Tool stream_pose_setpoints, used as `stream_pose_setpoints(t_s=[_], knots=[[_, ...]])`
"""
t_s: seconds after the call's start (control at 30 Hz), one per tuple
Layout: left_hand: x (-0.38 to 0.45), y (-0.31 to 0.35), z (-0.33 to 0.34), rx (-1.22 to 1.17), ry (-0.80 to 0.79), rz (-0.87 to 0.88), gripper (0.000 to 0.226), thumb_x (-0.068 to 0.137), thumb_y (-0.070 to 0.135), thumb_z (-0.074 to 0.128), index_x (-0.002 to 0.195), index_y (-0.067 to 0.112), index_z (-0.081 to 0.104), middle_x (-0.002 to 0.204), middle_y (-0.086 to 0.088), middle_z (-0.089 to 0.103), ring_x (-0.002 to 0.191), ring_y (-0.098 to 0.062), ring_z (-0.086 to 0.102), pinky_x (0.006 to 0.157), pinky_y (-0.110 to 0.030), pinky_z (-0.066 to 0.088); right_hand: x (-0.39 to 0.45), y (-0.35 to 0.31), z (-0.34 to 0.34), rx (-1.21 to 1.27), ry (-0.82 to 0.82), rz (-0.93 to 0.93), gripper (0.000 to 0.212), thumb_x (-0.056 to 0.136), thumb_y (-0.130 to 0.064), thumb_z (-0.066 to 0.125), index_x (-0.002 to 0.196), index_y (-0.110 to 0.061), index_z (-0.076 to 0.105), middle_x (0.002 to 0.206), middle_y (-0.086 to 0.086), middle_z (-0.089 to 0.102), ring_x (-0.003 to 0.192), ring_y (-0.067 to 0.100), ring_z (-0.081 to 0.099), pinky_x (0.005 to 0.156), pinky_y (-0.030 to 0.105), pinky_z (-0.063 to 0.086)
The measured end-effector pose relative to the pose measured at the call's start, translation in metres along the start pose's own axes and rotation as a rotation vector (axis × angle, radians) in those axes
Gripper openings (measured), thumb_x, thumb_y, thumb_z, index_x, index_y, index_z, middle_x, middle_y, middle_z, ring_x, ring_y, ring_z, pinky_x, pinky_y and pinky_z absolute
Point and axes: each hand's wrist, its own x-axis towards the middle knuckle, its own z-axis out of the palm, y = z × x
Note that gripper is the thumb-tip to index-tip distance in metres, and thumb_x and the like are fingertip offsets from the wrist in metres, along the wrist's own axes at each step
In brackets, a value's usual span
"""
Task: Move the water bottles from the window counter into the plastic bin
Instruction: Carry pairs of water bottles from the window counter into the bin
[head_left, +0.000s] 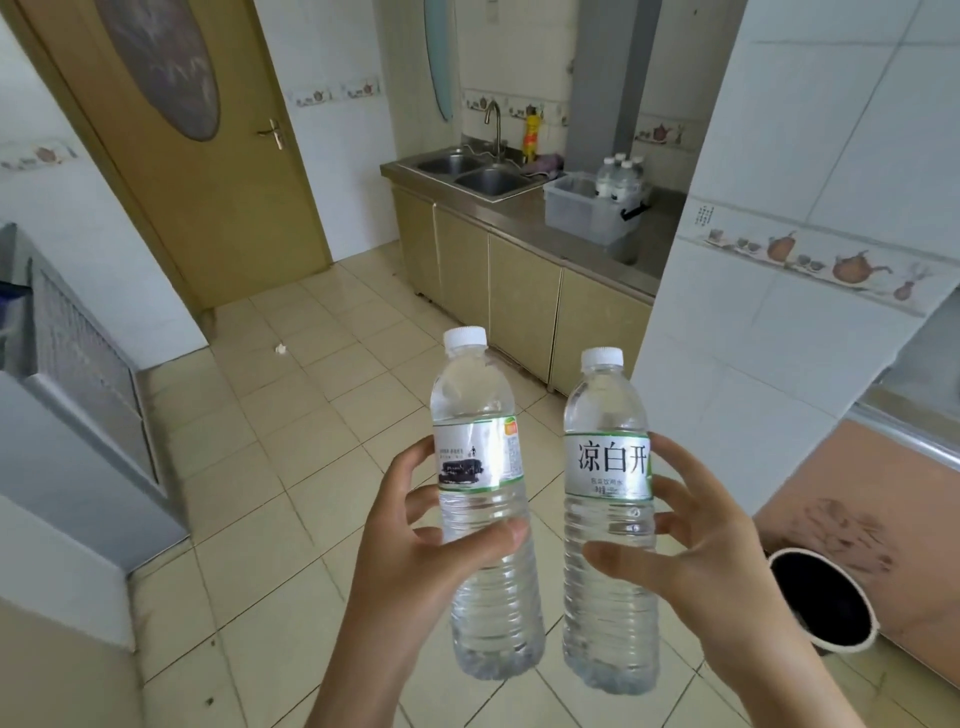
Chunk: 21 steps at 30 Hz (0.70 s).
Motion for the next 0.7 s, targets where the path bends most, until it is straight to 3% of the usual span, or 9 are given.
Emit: stream_pose_setpoints(t_s=[0.1,0.2,0.33,0.5,0.6,0.7], knots=[[0.048,0.006,0.024,0.003,-0.004,-0.006,0.086,0.035,0.043,0.091,0.109,0.065,0.055,0.109,0.009,0.073,0.082,-0.016,0.077,0.080,-0.044,0.059,0.054,-0.002,-0.011,-0.014,0.001,-0.012,0.093,0.046,-0.012,0.092,0.120,-0.052,0.053,0.108,-0.009,0.070,0.090,0.023,0.065,0.071,0.038,0.055],[0.089,0.013,0.042,-0.006,-0.011,-0.025,0.084,0.034,0.042,0.091,0.105,0.068,0.054,0.109,0.009,0.073,0.081,-0.014,0.077,0.082,-0.046,0.059,0.102,-0.004,-0.016,-0.015,0.014,-0.010,0.094,0.041,-0.016,0.091,0.121,-0.049,0.054,0.106,-0.010,0.071,0.085,0.021,0.067,0.069,0.037,0.056],[0.153,0.017,0.057,0.003,-0.003,-0.041,0.086,0.034,0.043,0.090,0.109,0.065,0.055,0.109,0.009,0.073,0.081,-0.016,0.077,0.083,-0.048,0.059,0.169,-0.003,-0.016,-0.019,0.016,-0.006,0.093,0.048,-0.001,0.092,0.120,-0.047,0.055,0.104,-0.010,0.072,0.084,0.021,0.067,0.068,0.035,0.055],[0.251,0.021,0.071,0.016,-0.025,-0.045,0.091,0.033,0.044,0.089,0.115,0.061,0.054,0.108,0.012,0.072,0.079,-0.013,0.076,0.079,-0.043,0.060,0.257,-0.003,-0.002,-0.028,0.055,-0.018,0.087,0.043,-0.009,0.090,0.110,-0.054,0.058,0.099,-0.013,0.073,0.082,0.022,0.067,0.069,0.037,0.055],[0.316,0.031,0.078,0.043,-0.060,-0.043,0.086,0.033,0.044,0.089,0.108,0.066,0.054,0.106,0.013,0.072,0.078,-0.014,0.076,0.081,-0.046,0.060,0.314,-0.005,0.011,-0.039,0.082,-0.018,0.089,0.050,0.004,0.089,0.108,-0.056,0.058,0.098,-0.014,0.074,0.081,0.022,0.067,0.077,0.045,0.056],[0.381,0.046,0.086,0.091,-0.092,-0.012,0.082,0.034,0.049,0.088,0.102,0.074,0.049,0.103,0.019,0.070,0.074,-0.008,0.075,0.080,-0.045,0.060,0.371,-0.010,0.024,-0.051,0.110,-0.002,0.086,0.050,0.003,0.087,0.108,-0.052,0.056,0.095,-0.019,0.073,0.075,0.014,0.067,0.072,0.041,0.056]])
